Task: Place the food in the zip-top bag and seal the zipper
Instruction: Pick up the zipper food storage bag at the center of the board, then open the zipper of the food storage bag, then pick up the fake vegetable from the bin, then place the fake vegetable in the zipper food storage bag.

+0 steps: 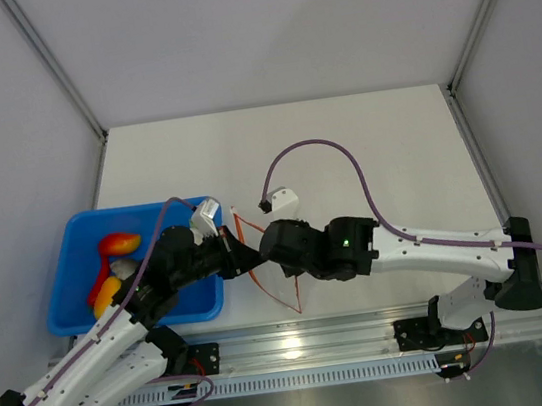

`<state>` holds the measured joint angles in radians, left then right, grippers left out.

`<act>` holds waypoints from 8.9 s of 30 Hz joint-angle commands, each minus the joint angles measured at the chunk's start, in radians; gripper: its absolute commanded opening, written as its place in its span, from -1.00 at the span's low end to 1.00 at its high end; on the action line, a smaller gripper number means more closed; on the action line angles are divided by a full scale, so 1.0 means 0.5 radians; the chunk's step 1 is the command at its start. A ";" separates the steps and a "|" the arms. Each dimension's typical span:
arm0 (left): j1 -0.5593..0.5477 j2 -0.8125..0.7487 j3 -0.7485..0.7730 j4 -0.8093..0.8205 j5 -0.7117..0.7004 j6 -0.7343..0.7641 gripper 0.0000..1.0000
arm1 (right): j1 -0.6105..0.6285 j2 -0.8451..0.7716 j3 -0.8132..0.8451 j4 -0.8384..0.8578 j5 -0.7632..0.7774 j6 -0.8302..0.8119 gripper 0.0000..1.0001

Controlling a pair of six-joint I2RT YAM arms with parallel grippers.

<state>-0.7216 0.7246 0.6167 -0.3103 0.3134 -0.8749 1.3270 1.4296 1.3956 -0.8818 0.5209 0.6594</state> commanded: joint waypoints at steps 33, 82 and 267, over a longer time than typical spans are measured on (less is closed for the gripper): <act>-0.045 -0.035 0.117 -0.174 0.039 0.256 -0.99 | -0.028 -0.107 0.071 -0.608 0.609 0.473 -1.00; 0.556 -0.026 0.589 -0.999 -1.189 0.164 0.99 | -0.313 -0.073 -0.098 -0.350 0.630 0.077 -1.00; -0.962 1.410 1.427 -1.180 -1.716 -0.033 -0.95 | -0.859 -0.178 -0.208 0.530 -0.419 0.043 -1.00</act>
<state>-1.1896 1.4239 1.2861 -0.8890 -0.5201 -0.9638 0.9119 1.3628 1.2526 -0.6712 0.3470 0.6647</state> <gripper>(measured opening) 0.463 0.002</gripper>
